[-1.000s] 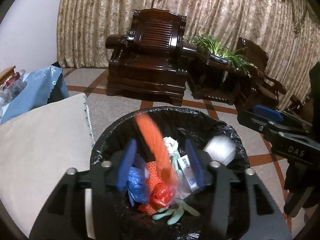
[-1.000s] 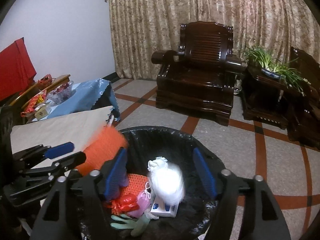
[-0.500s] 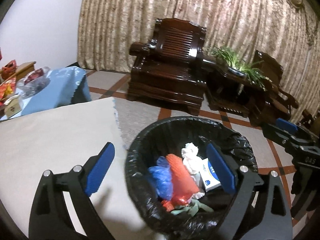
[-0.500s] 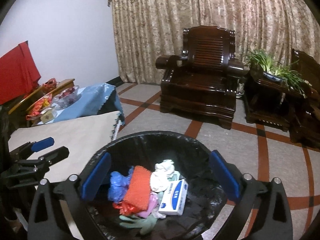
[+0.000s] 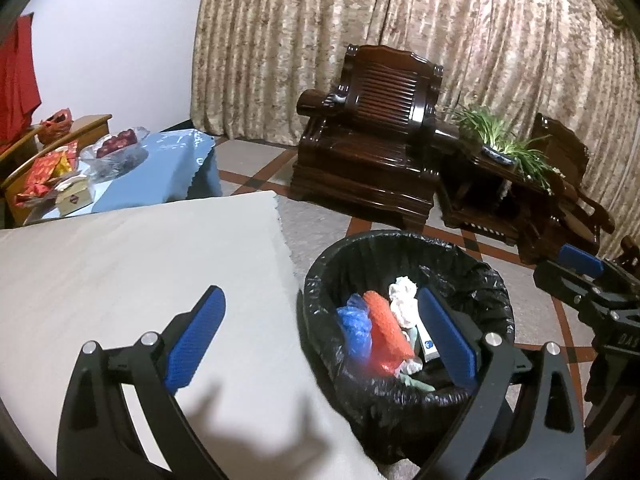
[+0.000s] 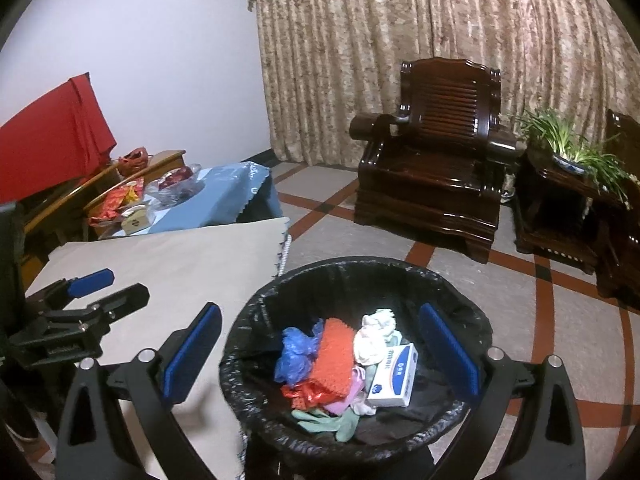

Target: Collect trash

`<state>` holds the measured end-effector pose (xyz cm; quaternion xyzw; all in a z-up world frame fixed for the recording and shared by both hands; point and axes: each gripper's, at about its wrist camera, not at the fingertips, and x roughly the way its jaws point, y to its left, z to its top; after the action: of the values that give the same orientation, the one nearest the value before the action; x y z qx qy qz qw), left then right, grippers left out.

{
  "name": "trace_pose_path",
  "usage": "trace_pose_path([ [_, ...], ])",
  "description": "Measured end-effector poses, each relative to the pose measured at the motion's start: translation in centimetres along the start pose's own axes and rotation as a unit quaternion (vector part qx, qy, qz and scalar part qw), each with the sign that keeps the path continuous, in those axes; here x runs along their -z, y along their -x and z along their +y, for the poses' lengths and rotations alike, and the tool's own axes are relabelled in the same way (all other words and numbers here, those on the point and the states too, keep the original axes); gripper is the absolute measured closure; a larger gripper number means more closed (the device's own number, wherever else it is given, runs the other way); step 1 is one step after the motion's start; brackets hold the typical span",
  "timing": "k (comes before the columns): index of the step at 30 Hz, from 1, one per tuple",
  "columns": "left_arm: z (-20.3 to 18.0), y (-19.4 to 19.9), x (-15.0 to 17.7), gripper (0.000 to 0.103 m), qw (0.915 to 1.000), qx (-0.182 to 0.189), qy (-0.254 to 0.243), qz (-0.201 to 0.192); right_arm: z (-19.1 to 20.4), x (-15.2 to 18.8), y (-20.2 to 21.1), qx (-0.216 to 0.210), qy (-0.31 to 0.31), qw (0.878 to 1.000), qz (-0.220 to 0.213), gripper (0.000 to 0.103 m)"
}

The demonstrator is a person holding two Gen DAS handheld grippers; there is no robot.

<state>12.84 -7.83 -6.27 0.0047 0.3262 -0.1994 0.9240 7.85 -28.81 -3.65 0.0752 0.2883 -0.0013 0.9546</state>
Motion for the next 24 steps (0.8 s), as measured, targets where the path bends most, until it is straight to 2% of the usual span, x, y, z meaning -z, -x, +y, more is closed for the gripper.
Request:
trace_pose_path([
  [24,0.4,8.4,0.2,0.009,0.9979,-0.039,-0.001,-0.052,4.8,-1.0,3.6,-0.02,0.038,0.999,-0.026,0.006],
])
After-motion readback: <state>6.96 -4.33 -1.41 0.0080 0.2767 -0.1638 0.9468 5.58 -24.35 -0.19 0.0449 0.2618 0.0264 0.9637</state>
